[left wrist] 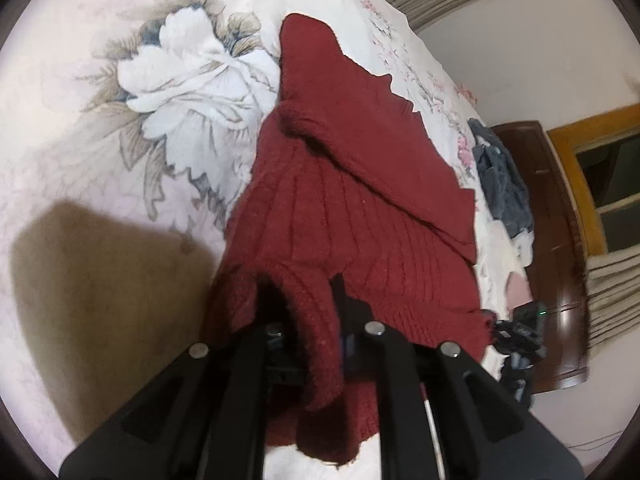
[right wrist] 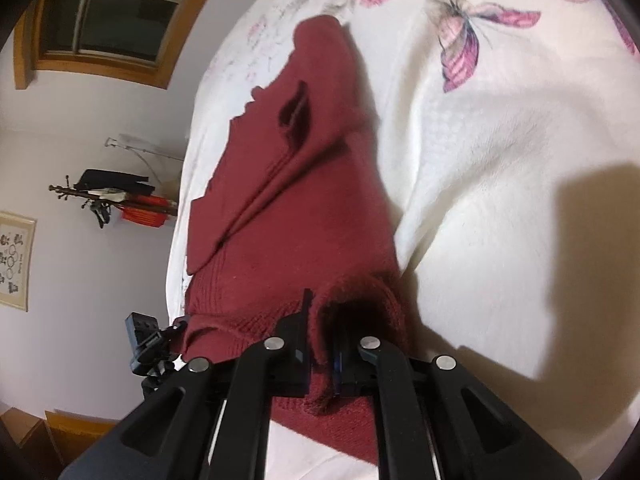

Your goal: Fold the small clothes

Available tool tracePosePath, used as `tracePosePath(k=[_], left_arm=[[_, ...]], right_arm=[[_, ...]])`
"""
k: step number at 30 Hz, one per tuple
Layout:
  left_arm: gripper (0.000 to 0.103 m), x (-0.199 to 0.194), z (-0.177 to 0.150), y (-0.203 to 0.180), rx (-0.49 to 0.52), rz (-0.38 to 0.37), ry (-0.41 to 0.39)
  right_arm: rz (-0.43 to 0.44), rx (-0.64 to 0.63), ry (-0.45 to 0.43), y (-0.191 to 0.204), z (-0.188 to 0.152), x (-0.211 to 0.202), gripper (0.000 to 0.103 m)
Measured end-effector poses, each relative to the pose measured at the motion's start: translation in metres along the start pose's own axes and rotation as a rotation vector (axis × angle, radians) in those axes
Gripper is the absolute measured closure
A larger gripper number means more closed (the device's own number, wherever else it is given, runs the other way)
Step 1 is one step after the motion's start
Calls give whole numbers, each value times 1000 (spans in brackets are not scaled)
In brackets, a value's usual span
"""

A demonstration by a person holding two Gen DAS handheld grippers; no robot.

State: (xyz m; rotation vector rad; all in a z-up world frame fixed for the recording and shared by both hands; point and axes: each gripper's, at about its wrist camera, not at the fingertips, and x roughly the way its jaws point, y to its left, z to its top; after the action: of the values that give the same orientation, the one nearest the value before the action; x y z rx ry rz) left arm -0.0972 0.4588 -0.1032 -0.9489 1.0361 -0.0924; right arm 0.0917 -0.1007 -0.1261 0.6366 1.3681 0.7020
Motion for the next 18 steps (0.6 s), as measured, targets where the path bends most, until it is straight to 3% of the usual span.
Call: tracePosePath(k=[4, 8, 10, 12, 18], left_arm=[[92, -14, 3, 11, -77, -88, 11], [87, -33, 4, 16, -137, -158, -29], [86, -39, 4, 12, -117, -134, -36], [81, -41, 4, 6, -81, -93, -43], [73, -63, 7, 3, -21, -51, -93]], right_arm=[[61, 80, 0, -10, 5, -7, 94], [89, 106, -24, -9, 9, -16, 87], [104, 127, -76, -10, 12, -26, 77], [95, 147, -125, -12, 17, -34, 58], [-2, 63, -130, -3, 18, -47, 58]])
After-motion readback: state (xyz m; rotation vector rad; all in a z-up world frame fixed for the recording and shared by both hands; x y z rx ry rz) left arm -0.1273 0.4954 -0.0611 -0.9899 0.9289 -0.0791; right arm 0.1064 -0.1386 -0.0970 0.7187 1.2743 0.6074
